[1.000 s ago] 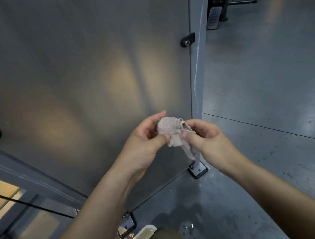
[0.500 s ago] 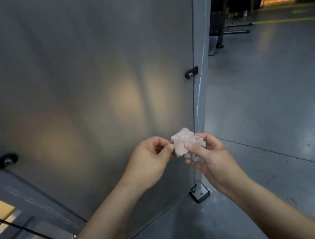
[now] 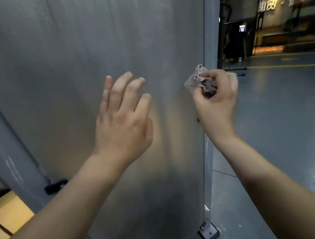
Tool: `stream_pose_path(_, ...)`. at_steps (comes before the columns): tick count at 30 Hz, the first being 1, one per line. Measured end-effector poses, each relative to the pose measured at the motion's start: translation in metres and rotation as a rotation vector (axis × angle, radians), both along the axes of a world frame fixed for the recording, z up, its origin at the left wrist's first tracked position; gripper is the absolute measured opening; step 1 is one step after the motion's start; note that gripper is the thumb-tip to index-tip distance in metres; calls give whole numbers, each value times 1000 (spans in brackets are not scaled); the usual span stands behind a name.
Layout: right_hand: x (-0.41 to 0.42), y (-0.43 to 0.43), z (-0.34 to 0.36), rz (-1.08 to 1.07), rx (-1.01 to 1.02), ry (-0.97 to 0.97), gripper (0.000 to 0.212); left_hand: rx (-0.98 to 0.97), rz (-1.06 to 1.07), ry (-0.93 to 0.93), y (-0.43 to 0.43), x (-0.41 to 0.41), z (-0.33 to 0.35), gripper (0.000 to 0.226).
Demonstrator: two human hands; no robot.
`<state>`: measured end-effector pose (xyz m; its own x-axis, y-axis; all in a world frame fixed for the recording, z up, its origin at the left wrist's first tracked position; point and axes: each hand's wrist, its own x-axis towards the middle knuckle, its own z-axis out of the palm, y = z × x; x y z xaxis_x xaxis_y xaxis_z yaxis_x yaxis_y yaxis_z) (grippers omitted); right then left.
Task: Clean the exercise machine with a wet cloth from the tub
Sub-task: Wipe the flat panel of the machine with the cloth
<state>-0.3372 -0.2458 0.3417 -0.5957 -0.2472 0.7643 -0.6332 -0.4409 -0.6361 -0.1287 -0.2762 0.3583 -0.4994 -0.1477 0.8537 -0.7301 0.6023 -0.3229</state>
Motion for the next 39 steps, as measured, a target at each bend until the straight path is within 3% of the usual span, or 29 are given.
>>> stream_pose_path(5, 18, -26, -7, -85, 19, 273, 26, -58, 139, -15, -17, 9, 11, 55)
stream_pose_path(9, 8, -19, -6, -49, 28, 300, 53, -126, 145, -27, -27, 12, 7, 55)
stream_pose_path(13, -25, -27, 26, -233, -12, 305, 32, -162, 148, -30, -31, 13, 6, 56)
stream_pose_path(21, -34, -48, 39, -263, 78, 409, 34, -181, 185, -37, -35, 11, 4, 56)
stream_pose_path(26, -27, -63, 61, -306, 38, 262, 22, -168, 195, -52, -37, 10, 5, 57)
stream_pose_path(29, 1, -52, 21, -225, 13, 505, 24, -174, 202, -49, -39, 9, 5, 55)
stream_pose_path(32, -15, -38, 12, -151, 78, 799, 42, -180, 211, -49, -39, 9, 4, 57)
stream_pose_path(36, -38, -49, 60, -284, 39, 388, 19, -171, 208, -47, -38, 8, 5, 58)
stream_pose_path(37, -25, -51, 58, -271, 12, 378, 22, -170, 207, -46, -38, 8, 5, 58)
stream_pose_path(39, 10, -52, 31, -188, -24, 555, 32, -176, 202, -49, -38, 8, 5, 58)
